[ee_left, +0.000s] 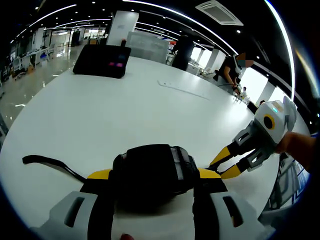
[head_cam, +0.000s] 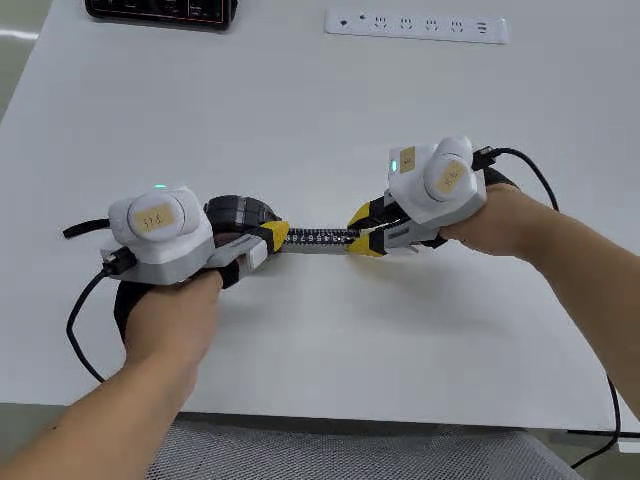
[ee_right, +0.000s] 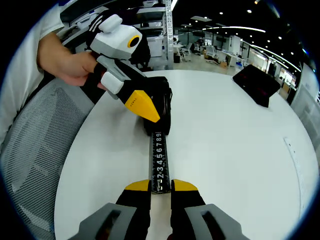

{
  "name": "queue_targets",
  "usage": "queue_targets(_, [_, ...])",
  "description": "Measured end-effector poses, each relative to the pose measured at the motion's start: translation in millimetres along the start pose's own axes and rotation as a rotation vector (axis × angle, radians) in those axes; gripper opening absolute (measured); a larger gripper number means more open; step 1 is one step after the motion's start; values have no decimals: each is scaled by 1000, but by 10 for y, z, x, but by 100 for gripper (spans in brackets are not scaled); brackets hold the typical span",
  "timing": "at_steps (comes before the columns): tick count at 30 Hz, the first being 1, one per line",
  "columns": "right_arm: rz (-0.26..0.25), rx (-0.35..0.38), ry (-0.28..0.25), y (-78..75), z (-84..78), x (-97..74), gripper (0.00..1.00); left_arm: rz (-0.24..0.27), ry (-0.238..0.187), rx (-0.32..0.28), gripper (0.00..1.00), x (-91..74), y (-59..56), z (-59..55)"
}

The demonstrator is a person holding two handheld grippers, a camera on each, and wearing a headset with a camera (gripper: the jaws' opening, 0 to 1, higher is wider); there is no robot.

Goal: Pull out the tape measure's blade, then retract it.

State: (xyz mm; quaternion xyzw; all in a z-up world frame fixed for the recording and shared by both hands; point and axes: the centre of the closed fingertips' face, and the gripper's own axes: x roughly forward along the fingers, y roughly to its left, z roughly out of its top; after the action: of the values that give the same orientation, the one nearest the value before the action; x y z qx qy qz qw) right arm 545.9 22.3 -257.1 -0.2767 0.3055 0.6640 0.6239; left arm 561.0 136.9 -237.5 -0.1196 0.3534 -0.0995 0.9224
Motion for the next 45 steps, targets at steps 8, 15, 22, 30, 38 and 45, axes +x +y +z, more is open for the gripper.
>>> queue_targets(8, [2, 1, -10, 7, 93, 88, 11, -1, 0, -1, 59, 1, -4, -1])
queue_targets(15, [7, 6, -36, 16, 196, 182, 11, -2, 0, -1, 59, 0, -5, -1])
queue_targets(22, [11, 7, -59, 8, 291, 269, 11, -2, -2, -2, 59, -2, -3, -1])
queue_targets(30, [12, 10, -76, -5, 351, 326, 11, -2, -4, -5, 59, -3, 1, -1])
queue_targets(38, [13, 11, -97, -7, 484, 441, 11, -6, -3, -8, 59, -8, 7, 3])
queue_targets(45, [14, 9, -106, -16, 550, 499, 11, -9, -6, -13, 59, -9, 14, 5])
